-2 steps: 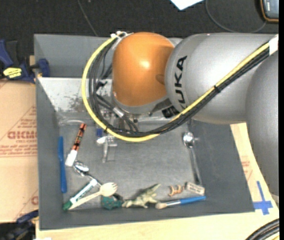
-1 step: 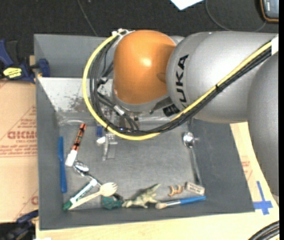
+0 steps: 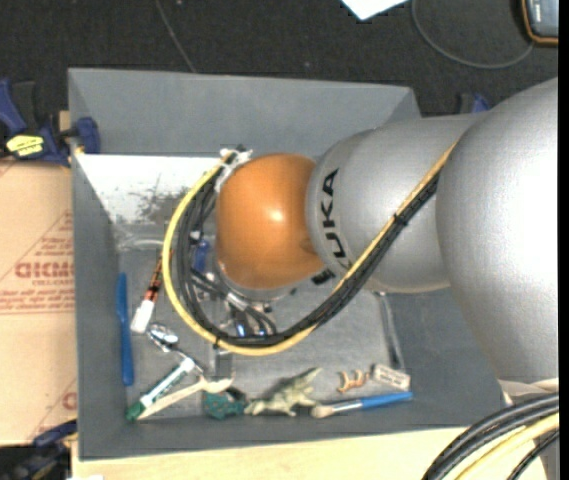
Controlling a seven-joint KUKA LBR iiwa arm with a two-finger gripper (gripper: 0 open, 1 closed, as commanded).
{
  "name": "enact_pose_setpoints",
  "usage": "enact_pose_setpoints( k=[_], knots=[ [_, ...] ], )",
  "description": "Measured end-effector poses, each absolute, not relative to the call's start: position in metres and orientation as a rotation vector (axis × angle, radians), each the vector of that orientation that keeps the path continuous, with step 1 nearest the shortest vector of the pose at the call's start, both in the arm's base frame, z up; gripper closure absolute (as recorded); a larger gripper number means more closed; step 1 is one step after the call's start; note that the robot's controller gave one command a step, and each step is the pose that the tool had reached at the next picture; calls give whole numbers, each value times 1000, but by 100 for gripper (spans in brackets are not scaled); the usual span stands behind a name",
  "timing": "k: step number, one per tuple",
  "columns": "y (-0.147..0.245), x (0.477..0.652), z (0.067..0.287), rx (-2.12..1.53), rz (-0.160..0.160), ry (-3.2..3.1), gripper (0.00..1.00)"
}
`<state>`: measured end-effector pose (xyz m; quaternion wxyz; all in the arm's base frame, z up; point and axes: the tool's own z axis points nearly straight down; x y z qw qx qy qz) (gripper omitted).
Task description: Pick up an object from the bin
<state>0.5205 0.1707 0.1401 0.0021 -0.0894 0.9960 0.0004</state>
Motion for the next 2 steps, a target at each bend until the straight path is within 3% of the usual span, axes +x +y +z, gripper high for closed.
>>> enact_pose_setpoints(
  k=[1,2],
  knots=[
    [181,539,81,-1160,-1,2905,0],
    [188,486,73,-803,-1,3023,0]
  ],
)
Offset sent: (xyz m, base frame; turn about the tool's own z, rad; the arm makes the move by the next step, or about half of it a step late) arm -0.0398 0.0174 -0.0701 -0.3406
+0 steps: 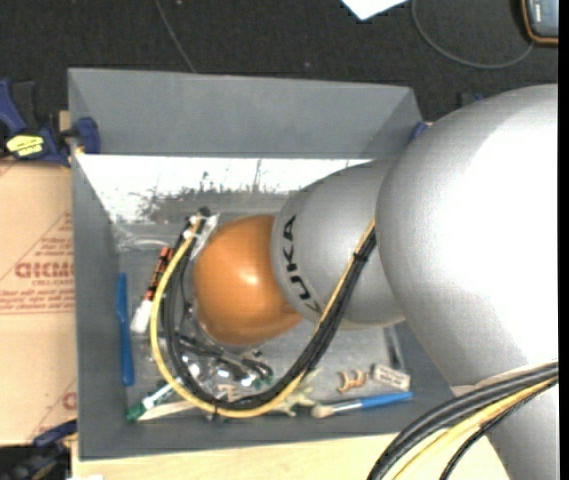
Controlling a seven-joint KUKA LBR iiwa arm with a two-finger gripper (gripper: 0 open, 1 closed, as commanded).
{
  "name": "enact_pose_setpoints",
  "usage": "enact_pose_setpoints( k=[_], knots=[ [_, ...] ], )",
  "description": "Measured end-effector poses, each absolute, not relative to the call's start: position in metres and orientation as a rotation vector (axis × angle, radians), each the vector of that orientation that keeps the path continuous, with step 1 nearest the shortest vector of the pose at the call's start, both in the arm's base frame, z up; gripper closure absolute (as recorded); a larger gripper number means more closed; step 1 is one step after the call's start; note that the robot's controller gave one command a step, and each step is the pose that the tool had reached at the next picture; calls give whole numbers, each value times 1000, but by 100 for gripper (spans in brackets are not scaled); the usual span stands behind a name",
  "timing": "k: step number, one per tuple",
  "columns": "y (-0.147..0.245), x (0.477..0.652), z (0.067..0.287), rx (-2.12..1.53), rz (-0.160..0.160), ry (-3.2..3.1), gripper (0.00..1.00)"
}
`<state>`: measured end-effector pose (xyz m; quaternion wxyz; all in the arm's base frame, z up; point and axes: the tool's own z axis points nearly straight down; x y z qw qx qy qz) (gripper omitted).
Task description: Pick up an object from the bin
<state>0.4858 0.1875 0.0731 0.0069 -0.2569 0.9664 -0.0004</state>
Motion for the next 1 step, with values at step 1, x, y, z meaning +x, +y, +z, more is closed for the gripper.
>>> enact_pose_setpoints(
  k=[1],
  knots=[
    [228,565,102,-978,3,2967,0]
  ],
)
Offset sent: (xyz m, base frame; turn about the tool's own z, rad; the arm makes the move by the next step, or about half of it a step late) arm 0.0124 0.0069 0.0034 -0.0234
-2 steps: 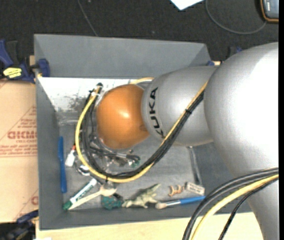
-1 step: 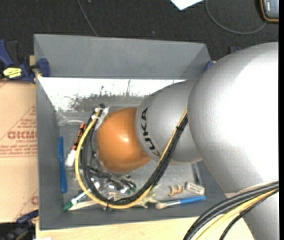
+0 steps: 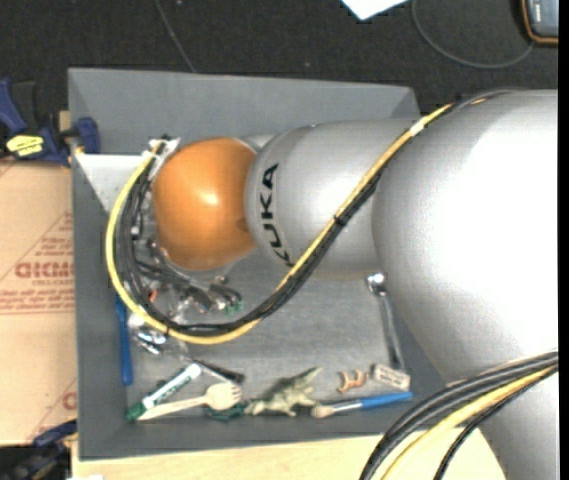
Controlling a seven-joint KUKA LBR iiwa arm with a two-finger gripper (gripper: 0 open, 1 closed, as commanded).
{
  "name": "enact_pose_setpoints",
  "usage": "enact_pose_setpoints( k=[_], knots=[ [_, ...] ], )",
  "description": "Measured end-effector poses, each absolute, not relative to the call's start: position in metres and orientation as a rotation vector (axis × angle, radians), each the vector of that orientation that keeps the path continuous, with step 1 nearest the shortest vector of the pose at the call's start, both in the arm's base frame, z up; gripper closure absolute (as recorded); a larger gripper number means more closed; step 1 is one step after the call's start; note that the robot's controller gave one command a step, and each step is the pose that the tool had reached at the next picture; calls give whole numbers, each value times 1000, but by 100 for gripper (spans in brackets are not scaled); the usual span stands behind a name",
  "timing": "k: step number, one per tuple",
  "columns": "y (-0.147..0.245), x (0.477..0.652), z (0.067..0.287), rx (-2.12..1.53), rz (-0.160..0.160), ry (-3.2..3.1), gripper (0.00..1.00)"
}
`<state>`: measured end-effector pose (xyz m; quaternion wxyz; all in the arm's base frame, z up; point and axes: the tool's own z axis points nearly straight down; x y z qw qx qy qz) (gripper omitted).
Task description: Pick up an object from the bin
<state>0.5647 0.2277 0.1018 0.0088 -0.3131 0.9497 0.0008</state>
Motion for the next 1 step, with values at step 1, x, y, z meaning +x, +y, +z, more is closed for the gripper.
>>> enact_pose_setpoints(
  k=[1],
  knots=[
    [194,499,77,-840,-2,3028,100]
  ],
)
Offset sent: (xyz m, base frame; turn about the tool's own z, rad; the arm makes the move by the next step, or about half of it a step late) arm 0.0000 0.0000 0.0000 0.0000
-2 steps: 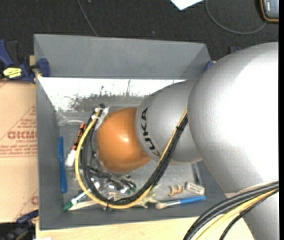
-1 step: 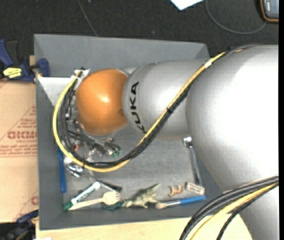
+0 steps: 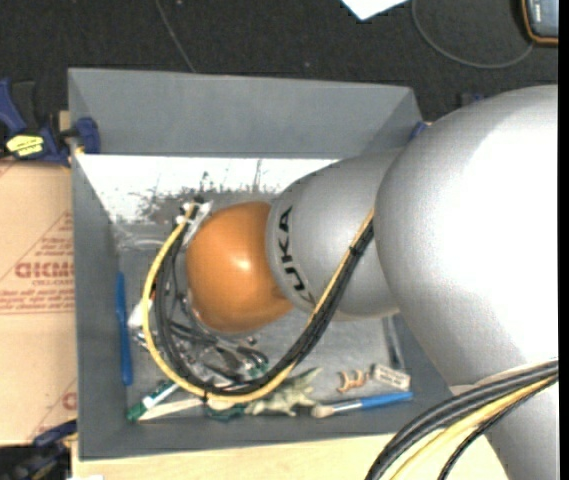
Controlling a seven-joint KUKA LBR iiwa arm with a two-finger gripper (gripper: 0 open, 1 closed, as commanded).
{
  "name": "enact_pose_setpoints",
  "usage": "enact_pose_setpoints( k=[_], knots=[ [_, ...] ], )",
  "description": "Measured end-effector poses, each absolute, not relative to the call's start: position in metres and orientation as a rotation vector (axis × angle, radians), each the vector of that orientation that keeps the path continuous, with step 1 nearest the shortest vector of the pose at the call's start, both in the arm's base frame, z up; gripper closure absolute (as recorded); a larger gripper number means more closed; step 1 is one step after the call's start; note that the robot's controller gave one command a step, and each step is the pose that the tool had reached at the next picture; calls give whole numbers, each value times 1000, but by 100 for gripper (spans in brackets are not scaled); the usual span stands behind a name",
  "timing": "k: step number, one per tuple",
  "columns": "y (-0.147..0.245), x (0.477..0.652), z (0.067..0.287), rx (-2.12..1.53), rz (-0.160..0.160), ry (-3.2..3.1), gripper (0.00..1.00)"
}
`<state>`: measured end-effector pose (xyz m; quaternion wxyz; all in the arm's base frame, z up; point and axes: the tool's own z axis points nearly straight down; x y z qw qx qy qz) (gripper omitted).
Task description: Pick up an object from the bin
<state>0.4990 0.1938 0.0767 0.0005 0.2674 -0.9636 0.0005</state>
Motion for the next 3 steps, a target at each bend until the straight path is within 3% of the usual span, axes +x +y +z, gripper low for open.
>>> enact_pose_setpoints(
  k=[1,3],
  knots=[
    [194,499,77,839,1,-3026,100],
    [193,499,120,834,2,-3027,100]
  ],
)
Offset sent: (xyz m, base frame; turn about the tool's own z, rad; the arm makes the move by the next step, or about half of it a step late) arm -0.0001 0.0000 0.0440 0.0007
